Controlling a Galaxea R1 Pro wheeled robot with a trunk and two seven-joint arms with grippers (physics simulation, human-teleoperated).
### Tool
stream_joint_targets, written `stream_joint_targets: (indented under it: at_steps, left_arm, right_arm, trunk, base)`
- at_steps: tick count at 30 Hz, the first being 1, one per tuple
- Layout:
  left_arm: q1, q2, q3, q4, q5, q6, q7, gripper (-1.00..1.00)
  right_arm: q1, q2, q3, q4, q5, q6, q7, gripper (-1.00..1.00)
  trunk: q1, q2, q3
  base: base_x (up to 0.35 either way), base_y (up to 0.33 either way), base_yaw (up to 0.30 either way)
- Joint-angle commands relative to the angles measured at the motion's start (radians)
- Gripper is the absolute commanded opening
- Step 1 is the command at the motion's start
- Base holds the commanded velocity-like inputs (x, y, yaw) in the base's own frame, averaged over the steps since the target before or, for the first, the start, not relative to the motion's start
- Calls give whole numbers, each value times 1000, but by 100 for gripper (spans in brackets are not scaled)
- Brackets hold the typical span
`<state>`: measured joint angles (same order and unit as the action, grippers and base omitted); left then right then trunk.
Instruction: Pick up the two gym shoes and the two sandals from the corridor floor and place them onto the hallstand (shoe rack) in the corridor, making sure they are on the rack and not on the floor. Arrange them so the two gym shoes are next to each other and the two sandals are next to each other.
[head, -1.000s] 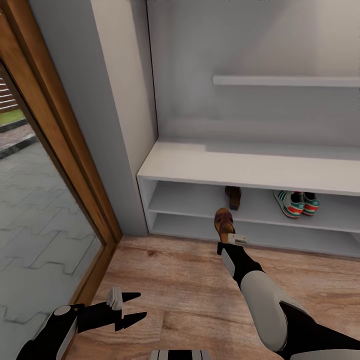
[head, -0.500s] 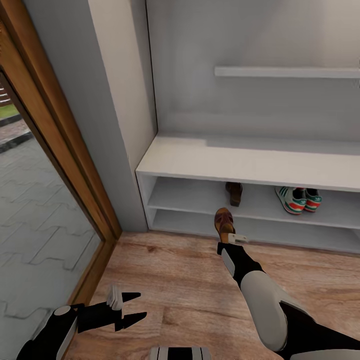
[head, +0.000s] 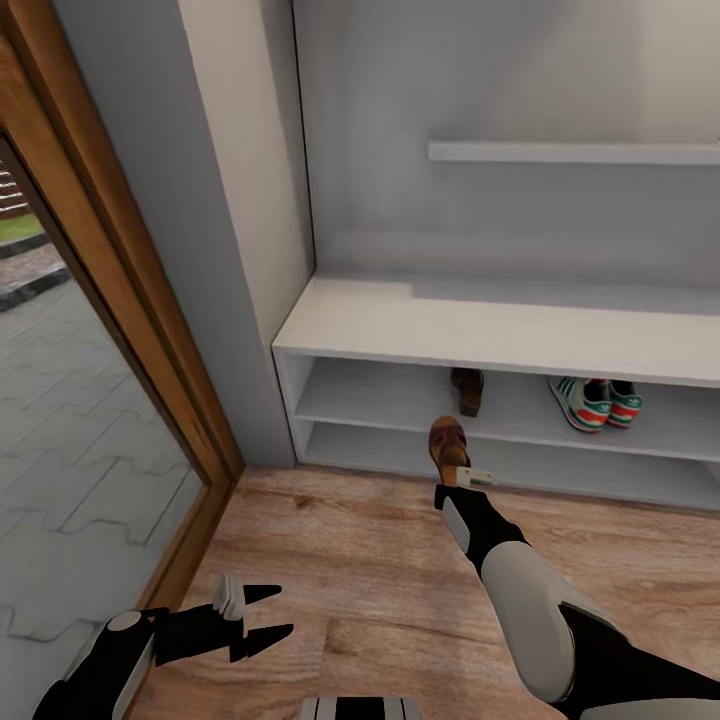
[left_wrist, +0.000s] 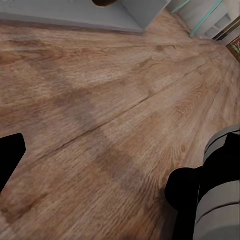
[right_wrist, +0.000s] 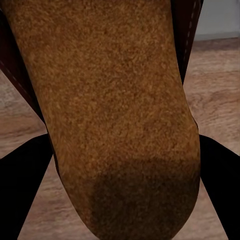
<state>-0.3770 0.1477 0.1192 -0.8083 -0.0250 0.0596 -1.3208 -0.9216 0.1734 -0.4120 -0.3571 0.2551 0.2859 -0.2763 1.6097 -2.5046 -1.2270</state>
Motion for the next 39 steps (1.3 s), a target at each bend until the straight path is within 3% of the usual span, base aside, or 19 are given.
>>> stream_joint_targets:
  at_steps: [1,15,33,39]
  left_arm:
    - [0,0,2,-1,-3,6,-5,100]
    - [0,0,4,-1,-3,6,-6,100]
    - [0,0,3,-1,7,6,-6,100]
    - [0,0,3,-2,7,4,-6,100]
  right_arm:
    - [0,1,-5,-2,10,7,0,-100]
    - [0,1,-5,-2,10,7,0,-100]
    - [0,1,-5,-4,10,7,0,-100]
    - [0,1,-6,-10,10,7,0,-100]
  trunk:
    - [0,0,1]
    - [0,0,22]
    - [-8,4,119]
    - [-8,4,122]
  base:
    - [0,0,0]
    - [0,0,0]
    - [0,0,0]
    - [0,0,1]
